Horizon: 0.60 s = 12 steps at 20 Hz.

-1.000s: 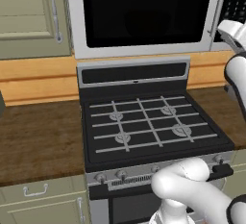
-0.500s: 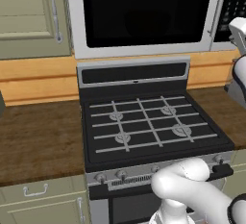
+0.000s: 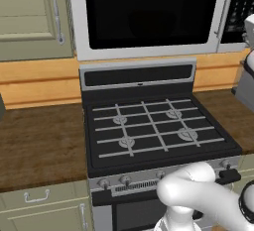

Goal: Open the microwave, place the bowl with waffle inside the microwave, then close the microwave door and turn it on.

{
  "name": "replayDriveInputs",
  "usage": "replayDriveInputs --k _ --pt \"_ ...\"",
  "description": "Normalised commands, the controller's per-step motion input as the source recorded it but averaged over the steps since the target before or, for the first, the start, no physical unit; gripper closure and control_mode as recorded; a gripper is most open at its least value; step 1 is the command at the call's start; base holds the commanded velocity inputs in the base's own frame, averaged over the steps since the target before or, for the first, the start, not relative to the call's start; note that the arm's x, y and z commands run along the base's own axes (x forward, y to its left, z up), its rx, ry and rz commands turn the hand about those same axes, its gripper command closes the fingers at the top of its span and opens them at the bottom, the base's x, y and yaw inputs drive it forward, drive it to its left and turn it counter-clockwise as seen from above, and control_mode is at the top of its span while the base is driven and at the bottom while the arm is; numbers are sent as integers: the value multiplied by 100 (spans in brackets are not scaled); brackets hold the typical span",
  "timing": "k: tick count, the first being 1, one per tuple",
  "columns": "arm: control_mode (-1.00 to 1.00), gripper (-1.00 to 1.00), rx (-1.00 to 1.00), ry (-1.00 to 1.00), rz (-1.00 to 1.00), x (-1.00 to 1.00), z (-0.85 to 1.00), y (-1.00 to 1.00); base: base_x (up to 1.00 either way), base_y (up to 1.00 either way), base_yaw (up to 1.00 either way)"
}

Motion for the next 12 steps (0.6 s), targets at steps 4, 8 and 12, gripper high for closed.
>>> replayDriveInputs --k 4,8,12 --pt "-100 100 12 0 -1 61 0 -6 0 0 0" --pt "-100 100 14 0 0 71 0 -3 0 0 0" --pt "-100 100 14 0 0 64 0 -26 0 0 0"
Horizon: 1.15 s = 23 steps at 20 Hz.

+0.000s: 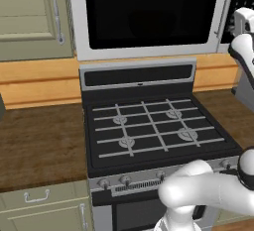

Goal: Open the microwave, place the bowl with waffle inside the microwave, then close the microwave door and turn it on.

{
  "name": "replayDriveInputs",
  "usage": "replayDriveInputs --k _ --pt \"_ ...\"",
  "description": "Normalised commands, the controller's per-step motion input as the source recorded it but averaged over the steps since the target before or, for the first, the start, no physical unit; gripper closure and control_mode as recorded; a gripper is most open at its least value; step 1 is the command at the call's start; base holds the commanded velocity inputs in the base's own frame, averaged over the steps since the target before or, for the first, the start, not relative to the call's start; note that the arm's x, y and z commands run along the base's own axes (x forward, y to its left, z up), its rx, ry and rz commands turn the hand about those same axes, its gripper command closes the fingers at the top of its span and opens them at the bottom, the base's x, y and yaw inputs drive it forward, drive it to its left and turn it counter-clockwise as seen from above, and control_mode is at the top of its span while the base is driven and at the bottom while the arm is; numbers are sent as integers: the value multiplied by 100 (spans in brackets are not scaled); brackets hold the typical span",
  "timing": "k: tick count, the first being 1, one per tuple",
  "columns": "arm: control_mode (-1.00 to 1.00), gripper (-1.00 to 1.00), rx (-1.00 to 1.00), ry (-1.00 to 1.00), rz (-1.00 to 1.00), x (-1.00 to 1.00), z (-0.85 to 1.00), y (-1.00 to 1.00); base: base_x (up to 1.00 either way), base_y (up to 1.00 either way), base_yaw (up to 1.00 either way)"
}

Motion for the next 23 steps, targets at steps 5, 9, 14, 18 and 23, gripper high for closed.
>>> replayDriveInputs --k 5,9,14,18,23 --pt "-100 100 13 0 -1 43 0 -50 0 0 0" --pt "-100 100 12 0 -2 49 -1 -22 0 0 0" --pt "-100 100 9 0 0 50 -10 0 0 0 0" --pt "-100 100 4 0 0 3 -6 0 0 0 0" --pt "-100 100 0 2 0 -62 2 10 0 0 0"
